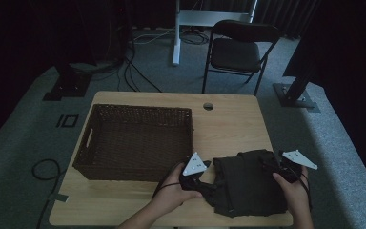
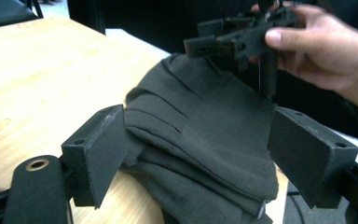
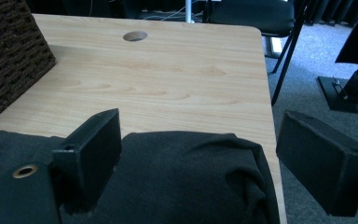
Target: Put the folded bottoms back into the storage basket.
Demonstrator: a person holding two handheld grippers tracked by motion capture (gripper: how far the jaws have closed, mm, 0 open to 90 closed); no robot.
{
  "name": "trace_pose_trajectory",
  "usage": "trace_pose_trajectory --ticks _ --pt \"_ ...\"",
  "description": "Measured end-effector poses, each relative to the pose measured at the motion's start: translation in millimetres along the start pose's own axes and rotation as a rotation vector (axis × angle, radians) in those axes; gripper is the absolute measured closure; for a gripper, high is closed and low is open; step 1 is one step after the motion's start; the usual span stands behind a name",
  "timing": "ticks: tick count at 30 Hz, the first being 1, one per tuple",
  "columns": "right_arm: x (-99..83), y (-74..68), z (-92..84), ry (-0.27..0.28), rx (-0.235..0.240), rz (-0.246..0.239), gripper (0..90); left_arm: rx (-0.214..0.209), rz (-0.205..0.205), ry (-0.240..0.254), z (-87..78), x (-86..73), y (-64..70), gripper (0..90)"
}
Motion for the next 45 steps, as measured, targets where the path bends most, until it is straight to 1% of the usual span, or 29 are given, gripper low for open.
trace_pose_trajectory --ticks 1,2,4,6,8,11,12,14,16,17,19,20,21,22,23,25,27,28,29,31,34,36,39,43,45 --pt "-0.9 0.7 0.3 -0.001 0.001 0.003 13.4 0.002 0.004 -0.018 9.4 -3.7 5.1 20.3" --pt "-0.9 0.7 0.3 -0.001 0.001 0.003 13.4 0.002 0.004 -0.018 9.4 -3.7 5.1 20.2" --pt "-2.8 1.7 0.3 -0.003 0.008 0.006 13.4 0.011 0.021 -0.039 21.1 -9.0 11.1 19.9" --pt "-4.9 2.7 0.2 -0.016 0.004 0.004 13.5 0.001 0.007 -0.054 30.5 -13.6 14.5 19.8" --pt "-7.1 4.1 0.1 -0.030 -0.004 -0.003 13.5 0.010 -0.005 -0.072 39.1 -18.8 15.7 19.8" --pt "-10.6 6.4 0.3 -0.038 -0.005 0.002 13.5 0.008 -0.042 -0.085 50.9 -25.7 17.0 19.8" --pt "-11.9 7.3 0.6 -0.038 -0.008 0.001 13.5 0.015 -0.057 -0.089 54.3 -27.6 16.6 19.7" --pt "-14.2 9.4 1.3 -0.040 -0.015 -0.001 13.5 0.027 -0.060 -0.101 60.3 -30.5 16.0 19.8" --pt "-16.1 11.4 2.0 -0.043 -0.024 0.000 13.4 0.055 -0.087 -0.111 64.7 -32.9 13.9 19.7" --pt "-17.0 12.0 2.4 -0.046 -0.024 0.001 13.5 0.062 -0.088 -0.111 66.9 -33.8 13.0 19.6" --pt "-18.2 13.1 3.5 -0.047 -0.027 0.002 13.5 0.080 -0.118 -0.122 70.8 -36.2 10.6 18.6" --pt "-18.8 13.8 4.1 -0.049 -0.028 0.001 13.5 0.084 -0.116 -0.131 72.8 -37.5 10.0 18.6" --pt "-19.1 14.2 4.9 -0.047 -0.029 -0.001 13.4 0.092 -0.126 -0.140 75.1 -39.3 8.9 18.6" --pt "-20.0 14.8 6.1 -0.052 -0.029 0.000 13.4 0.093 -0.137 -0.144 76.5 -40.5 8.5 18.5" --pt "-20.7 15.5 7.0 -0.055 -0.031 0.001 13.4 0.088 -0.141 -0.157 78.4 -42.1 8.3 18.4" --pt "-22.6 17.6 9.7 -0.060 -0.036 0.004 13.4 0.075 -0.169 -0.163 81.5 -43.8 8.3 17.7" --pt "-25.4 20.3 12.7 -0.068 -0.040 0.017 13.4 0.061 -0.190 -0.171 84.4 -44.4 8.4 17.5" --pt "-26.9 21.6 14.3 -0.072 -0.040 0.023 13.4 0.061 -0.190 -0.171 84.4 -44.4 8.4 17.2" --pt "-28.4 22.4 16.0 -0.080 -0.037 0.026 13.3 0.054 -0.198 -0.181 86.7 -44.1 8.9 17.0" --pt "-31.5 23.4 20.2 -0.096 -0.029 0.027 13.2 0.052 -0.195 -0.190 89.2 -43.8 10.0 16.8" --pt "-35.2 24.3 26.7 -0.124 -0.020 0.025 12.5 0.048 -0.204 -0.200 92.0 -44.3 10.3 16.1" --pt "-36.3 24.2 29.6 -0.143 -0.003 0.023 12.0 0.054 -0.207 -0.201 94.0 -45.8 9.9 16.1" --pt "-37.4 23.4 33.2 -0.180 -0.001 0.019 11.8 0.053 -0.222 -0.214 97.8 -49.7 8.6 15.4" --pt "-38.3 23.8 37.6 -0.221 0.007 0.030 11.7 0.053 -0.225 -0.223 101.9 -51.6 7.3 15.0" --pt "-38.6 22.9 39.2 -0.233 0.011 0.025 11.7 0.049 -0.230 -0.226 104.0 -52.6 6.6 14.2"
Point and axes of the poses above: each handheld gripper's, and its own axes: z roughly forward along the jaws, x roughly out of its top, y roughly to its right, the point moved 4 cm from there along z, roughly forward along the jaws, and after that the axes turned 9 degrees about -y, right-handed, at the moved point
